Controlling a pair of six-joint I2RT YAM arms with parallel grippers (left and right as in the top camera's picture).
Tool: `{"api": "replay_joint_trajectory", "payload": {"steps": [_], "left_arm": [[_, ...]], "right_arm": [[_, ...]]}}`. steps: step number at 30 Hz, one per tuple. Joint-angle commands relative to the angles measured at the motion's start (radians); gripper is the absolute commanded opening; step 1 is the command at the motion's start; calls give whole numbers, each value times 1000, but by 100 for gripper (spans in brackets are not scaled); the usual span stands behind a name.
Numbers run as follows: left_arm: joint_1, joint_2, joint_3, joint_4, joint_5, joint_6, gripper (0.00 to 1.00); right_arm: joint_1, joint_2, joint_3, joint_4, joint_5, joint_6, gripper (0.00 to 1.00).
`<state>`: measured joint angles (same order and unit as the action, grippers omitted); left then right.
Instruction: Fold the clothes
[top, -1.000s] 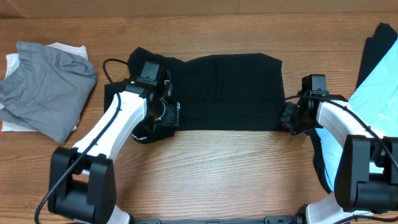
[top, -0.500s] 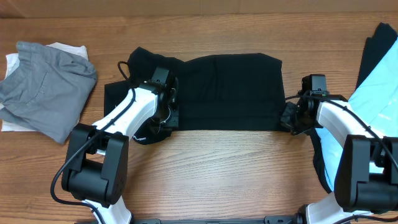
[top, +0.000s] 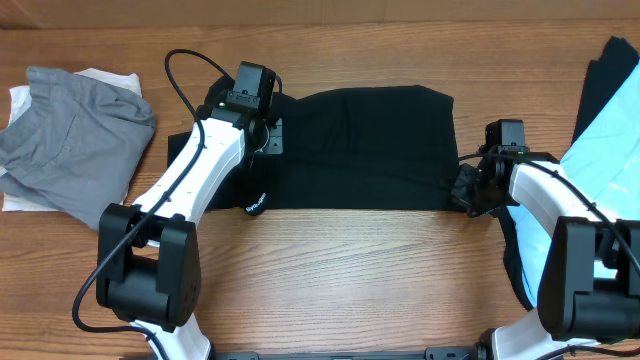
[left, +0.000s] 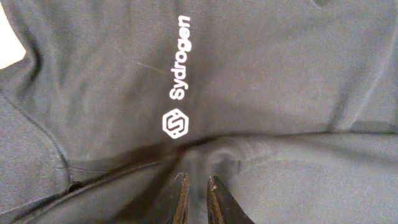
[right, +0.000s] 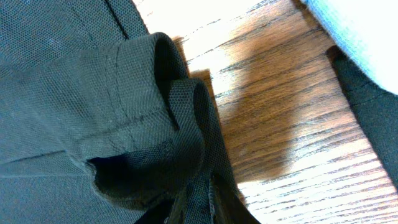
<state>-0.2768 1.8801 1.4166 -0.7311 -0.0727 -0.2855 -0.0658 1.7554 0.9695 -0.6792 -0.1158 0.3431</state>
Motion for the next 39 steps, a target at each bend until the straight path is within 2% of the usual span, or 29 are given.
{"api": "replay_joint_trajectory", "payload": {"steps": [1,8,12,17,23,29,31,34,35,37,38,39], "left_arm": [[2,13,16,8,-36,1,16],[2,13,16,15,-34,-8,17],[2,13,16,-63,39,-7,29],[0,13,14,-95,152,-6,32],[-13,13,-8,-74,144,-6,48],[-32,27,-56,-3,145,-10,52],[-34,48,-56,11,145,-10,51],[-34,97,-56,35,148,-11,43],[-34,121,-56,42,148,-10,38],[-34,139,-55,54,148,-10,22],[-33,142,-55,56,146,-10,10],[-31,142,-52,61,140,-10,4]], "right_arm": [[-1,43,-10,6,3,-3,17],[-1,43,-10,5,3,-4,17],[-1,43,-10,6,3,-4,17],[-1,43,-10,13,3,-3,17],[-1,43,-10,13,3,-4,17],[-1,43,-10,13,3,-3,17],[-1,43,-10,14,3,-4,17],[-1,43,-10,13,3,-3,17],[-1,43,-10,13,3,-4,17],[-1,43,-10,13,3,-4,17],[-1,43,-10,13,3,-4,17],[-1,43,-10,13,3,-4,17]]}}
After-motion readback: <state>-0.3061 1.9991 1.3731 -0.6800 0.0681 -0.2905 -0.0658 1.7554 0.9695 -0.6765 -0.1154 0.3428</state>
